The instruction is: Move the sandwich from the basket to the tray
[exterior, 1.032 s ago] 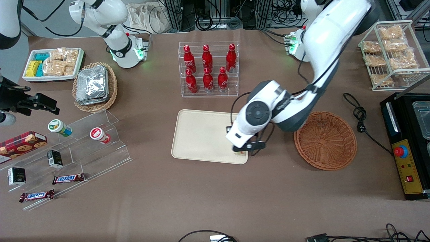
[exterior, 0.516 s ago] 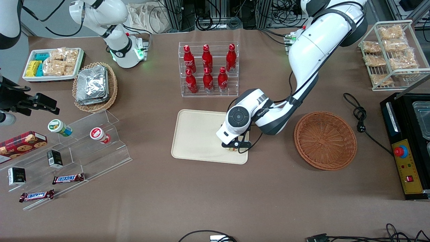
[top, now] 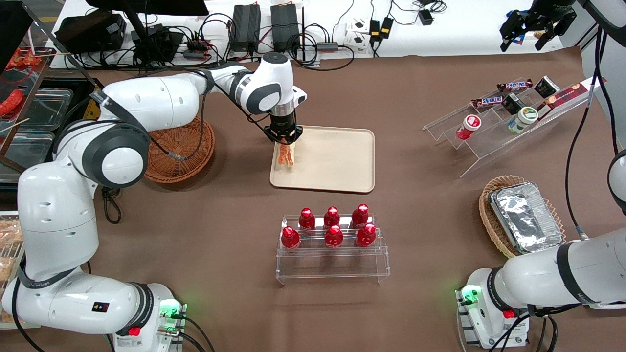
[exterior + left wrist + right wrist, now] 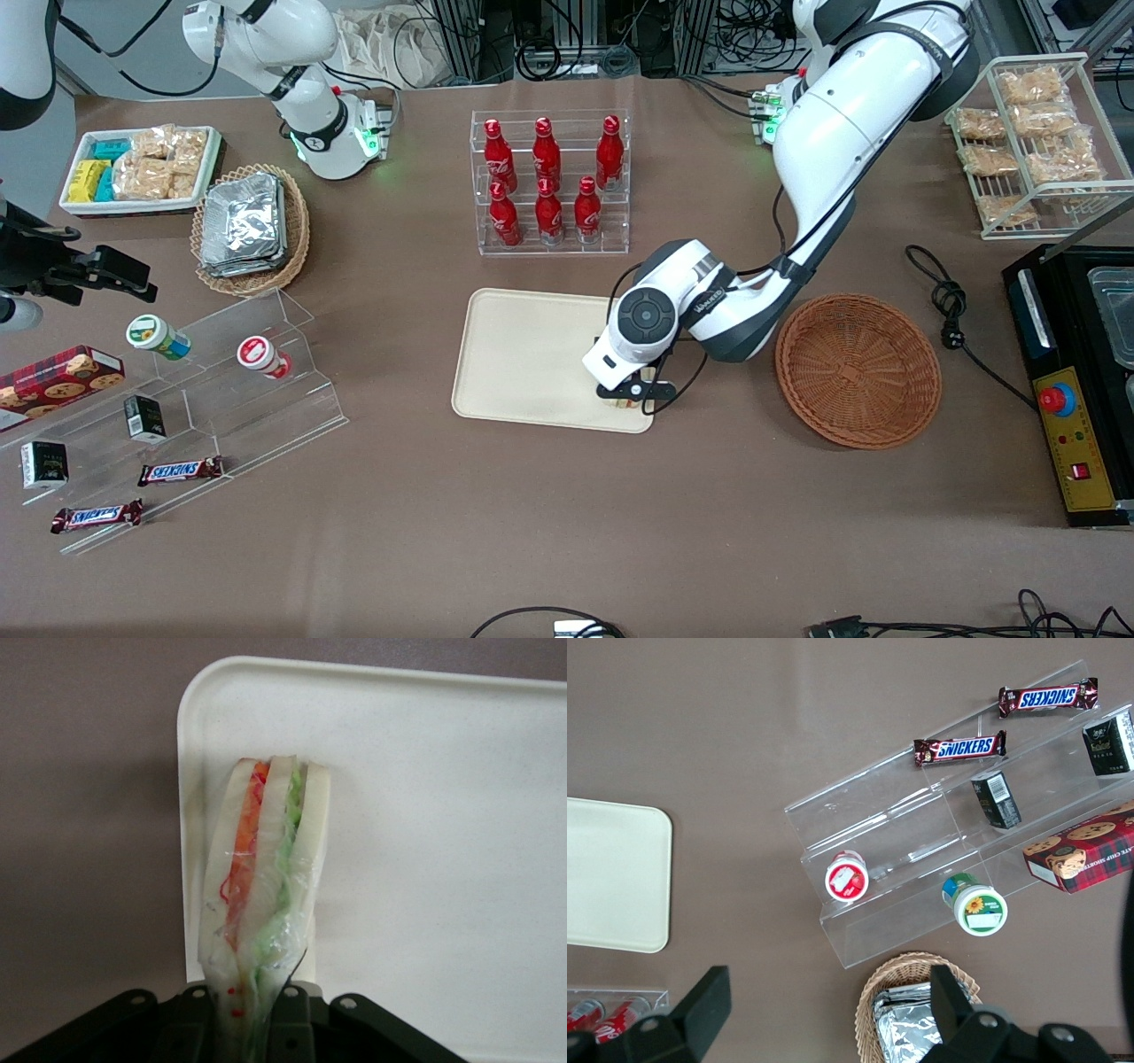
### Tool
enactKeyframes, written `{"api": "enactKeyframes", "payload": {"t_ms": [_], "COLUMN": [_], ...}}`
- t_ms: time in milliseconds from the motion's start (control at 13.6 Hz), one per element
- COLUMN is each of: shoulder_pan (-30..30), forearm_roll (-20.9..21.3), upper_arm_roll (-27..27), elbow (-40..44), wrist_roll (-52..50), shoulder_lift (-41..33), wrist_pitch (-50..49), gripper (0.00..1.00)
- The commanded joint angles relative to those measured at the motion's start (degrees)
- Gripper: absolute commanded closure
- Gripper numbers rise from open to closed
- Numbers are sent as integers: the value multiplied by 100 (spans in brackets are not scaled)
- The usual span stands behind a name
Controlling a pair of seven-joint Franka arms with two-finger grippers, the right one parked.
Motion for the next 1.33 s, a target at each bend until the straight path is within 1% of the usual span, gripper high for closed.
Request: {"api": "enactKeyframes", "payload": {"t_ms": [0,147,295,589,737,811,958,1032,1105,1179,1253], "shoulder_pan": [-7,2,72,458,975,1204,1617,1880,2100,2303,2540], "forearm_roll": [-23,-23,-32,-75,-93,-189,-706,-952,-1198,-1409,-1455], "upper_arm_roll": [18,9,9,-8,-52,-61,-52,-52,-43,-17,0], "elbow": [-13,40,66,-161,-730,-1108,-1942,-2407,-2682,-2667,-2493], "wrist_roll": [6,-4,-4,145,801,1144,1585,2005,2392,2674,2877], "shoulder_lift": [-123,-228,-570,-1676,-2273,-2633,-3450,-3889,-4216,-4341,-4333], "wrist_pitch": [-36,-53,-236,-1097,-1117,-1082,-819,-583,-485,-605,-842], "gripper": [0,0,0,0,0,0,0,0,0,0,0]}}
